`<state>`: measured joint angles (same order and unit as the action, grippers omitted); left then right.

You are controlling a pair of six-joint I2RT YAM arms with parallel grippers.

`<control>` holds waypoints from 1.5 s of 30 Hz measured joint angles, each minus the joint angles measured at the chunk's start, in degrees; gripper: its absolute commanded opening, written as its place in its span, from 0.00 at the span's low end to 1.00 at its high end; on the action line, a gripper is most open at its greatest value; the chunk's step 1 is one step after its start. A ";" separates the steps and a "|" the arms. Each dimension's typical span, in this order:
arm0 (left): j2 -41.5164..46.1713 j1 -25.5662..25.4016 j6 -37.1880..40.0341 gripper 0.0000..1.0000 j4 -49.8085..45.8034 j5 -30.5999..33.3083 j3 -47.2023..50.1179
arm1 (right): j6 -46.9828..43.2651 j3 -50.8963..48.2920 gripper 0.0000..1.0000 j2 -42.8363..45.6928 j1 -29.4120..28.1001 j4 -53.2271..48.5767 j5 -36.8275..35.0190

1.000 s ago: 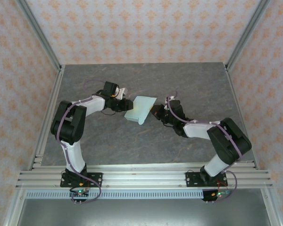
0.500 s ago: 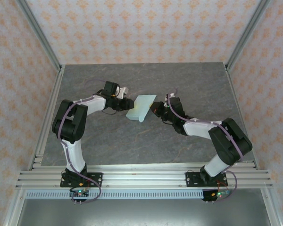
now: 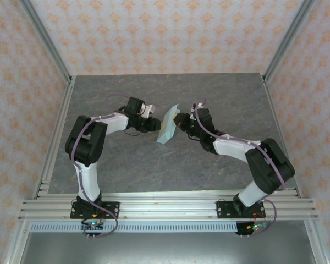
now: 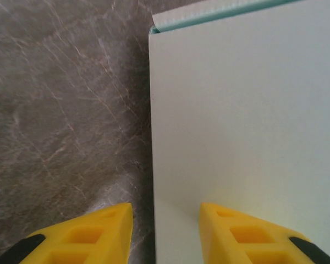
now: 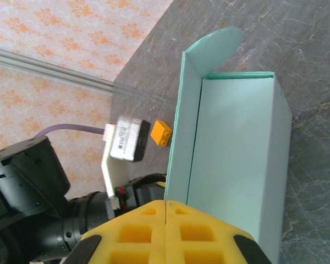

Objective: Fold the paper box

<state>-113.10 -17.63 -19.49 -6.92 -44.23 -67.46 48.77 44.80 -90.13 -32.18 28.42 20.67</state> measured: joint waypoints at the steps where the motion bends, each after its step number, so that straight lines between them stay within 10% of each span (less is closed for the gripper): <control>1: -0.31 -0.17 0.00 0.37 -0.22 0.02 0.00 | -0.17 0.33 0.00 -0.02 -0.07 -0.50 -0.22; 22: 1.18 -0.92 -0.20 0.47 -2.71 6.27 0.48 | -1.42 6.95 0.00 -2.32 -5.01 -8.68 -8.85; 32: 22.10 -1.42 -1.90 0.62 2.38 20.70 15.47 | -1.42 9.49 0.00 -3.87 -6.16 -10.93 -10.91; 45: 39.65 -17.99 4.31 0.78 21.97 33.11 35.71 | -1.42 10.08 0.00 -4.35 -6.40 -13.03 -12.00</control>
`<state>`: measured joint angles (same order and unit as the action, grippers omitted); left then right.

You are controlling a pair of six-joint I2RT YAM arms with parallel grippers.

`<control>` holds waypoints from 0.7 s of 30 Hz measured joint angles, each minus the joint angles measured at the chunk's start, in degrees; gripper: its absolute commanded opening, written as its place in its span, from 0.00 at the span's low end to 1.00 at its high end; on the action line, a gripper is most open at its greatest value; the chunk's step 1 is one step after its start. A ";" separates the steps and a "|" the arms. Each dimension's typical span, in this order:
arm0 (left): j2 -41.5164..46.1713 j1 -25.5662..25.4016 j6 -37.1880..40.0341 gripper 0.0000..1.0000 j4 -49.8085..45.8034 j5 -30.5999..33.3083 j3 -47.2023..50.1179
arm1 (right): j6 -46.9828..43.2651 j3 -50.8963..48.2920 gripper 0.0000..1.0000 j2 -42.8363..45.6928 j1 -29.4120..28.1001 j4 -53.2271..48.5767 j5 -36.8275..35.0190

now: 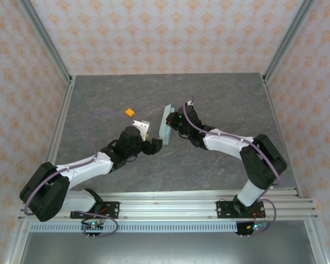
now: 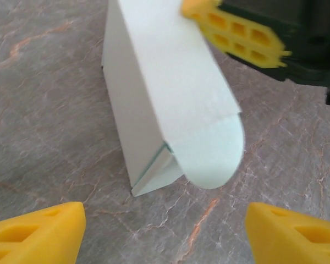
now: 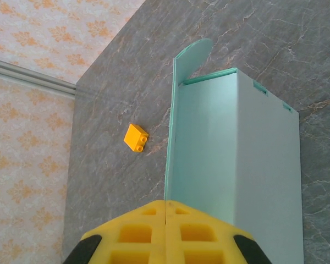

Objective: Fold the paper box

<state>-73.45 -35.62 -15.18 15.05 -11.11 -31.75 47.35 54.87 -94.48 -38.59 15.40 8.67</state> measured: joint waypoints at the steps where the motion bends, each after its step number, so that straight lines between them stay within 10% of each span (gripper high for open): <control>1: -0.24 -0.63 0.70 0.79 0.70 0.83 0.00 | 0.00 0.02 0.00 0.00 0.00 -0.04 -0.02; 21: -16.83 -4.52 6.29 0.72 7.98 11.89 -8.20 | -0.02 0.00 0.00 0.02 0.00 -0.68 -0.72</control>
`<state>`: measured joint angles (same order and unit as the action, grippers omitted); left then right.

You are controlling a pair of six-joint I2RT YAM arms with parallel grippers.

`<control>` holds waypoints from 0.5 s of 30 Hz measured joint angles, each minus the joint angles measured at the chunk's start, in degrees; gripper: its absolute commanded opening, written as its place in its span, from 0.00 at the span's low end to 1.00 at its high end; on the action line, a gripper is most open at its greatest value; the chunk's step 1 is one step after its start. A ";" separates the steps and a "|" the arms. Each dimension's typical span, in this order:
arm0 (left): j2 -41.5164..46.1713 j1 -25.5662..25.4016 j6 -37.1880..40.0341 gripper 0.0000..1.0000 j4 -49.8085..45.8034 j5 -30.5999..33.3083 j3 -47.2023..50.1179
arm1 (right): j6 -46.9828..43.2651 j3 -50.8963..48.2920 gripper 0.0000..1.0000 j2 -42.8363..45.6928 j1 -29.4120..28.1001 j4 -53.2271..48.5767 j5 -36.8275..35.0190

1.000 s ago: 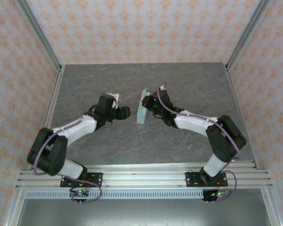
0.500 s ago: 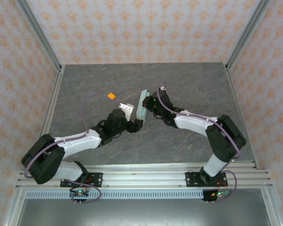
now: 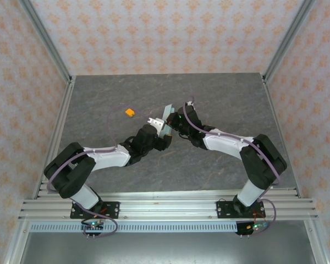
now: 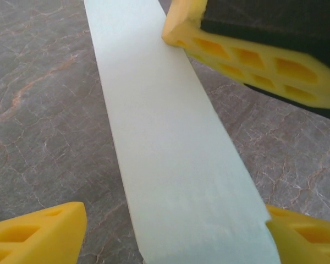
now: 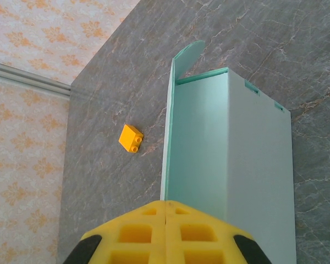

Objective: Fold the paper box

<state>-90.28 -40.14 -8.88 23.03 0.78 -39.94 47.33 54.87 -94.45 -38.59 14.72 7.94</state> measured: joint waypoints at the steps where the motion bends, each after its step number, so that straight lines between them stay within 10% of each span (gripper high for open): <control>1: -0.22 0.00 0.02 0.70 0.74 -0.02 0.00 | 0.00 0.00 0.00 0.00 0.00 0.00 -0.02; 10: -2.47 0.00 0.07 0.50 4.83 -0.04 0.00 | 0.00 0.00 0.00 0.00 0.00 -0.24 -0.63; 15: -2.58 0.00 1.44 0.42 5.20 0.09 0.00 | -0.37 0.00 0.16 0.74 0.04 -1.09 -1.33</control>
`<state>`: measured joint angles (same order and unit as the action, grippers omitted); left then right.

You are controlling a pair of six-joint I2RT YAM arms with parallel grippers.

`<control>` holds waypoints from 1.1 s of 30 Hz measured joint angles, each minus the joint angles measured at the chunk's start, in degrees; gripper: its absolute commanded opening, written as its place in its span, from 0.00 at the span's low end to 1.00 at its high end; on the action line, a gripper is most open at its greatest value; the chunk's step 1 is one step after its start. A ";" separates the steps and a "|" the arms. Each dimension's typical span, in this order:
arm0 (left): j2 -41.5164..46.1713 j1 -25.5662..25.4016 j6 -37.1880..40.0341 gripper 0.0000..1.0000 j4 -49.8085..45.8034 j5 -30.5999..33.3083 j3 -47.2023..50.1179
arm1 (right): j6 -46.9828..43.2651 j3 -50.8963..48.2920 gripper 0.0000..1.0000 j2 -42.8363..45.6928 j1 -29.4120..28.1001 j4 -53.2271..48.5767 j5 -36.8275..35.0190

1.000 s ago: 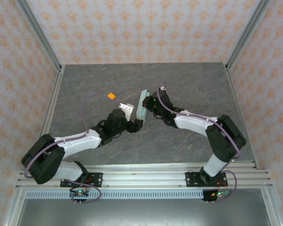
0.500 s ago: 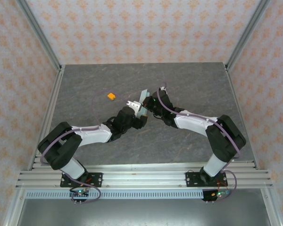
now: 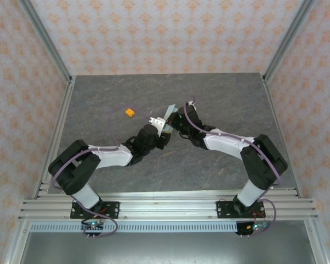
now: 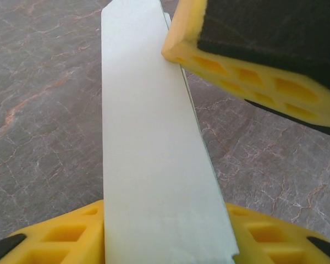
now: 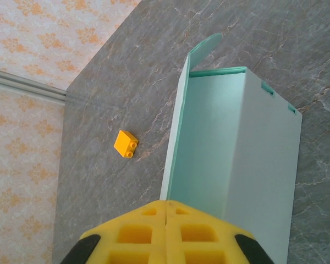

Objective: Fold the paper box

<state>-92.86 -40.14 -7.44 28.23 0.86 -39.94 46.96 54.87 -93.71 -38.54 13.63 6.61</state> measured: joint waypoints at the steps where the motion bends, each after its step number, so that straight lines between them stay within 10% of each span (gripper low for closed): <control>1: 0.00 0.00 0.55 0.41 0.13 -0.15 0.02 | -0.39 0.00 0.21 0.50 0.00 -0.63 -0.20; 10: 2.95 3.72 5.38 0.33 -1.01 -6.56 1.11 | -11.58 -1.75 0.48 14.47 2.64 -7.04 -1.09; 33: 7.52 15.08 36.39 0.20 -36.94 -41.27 -16.87 | -74.29 2.43 0.45 19.58 21.64 -24.74 25.40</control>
<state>-85.34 -25.06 28.95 -8.71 -40.40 -56.82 -27.33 57.30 -74.13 -16.91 -11.11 32.01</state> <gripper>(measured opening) 0.407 0.453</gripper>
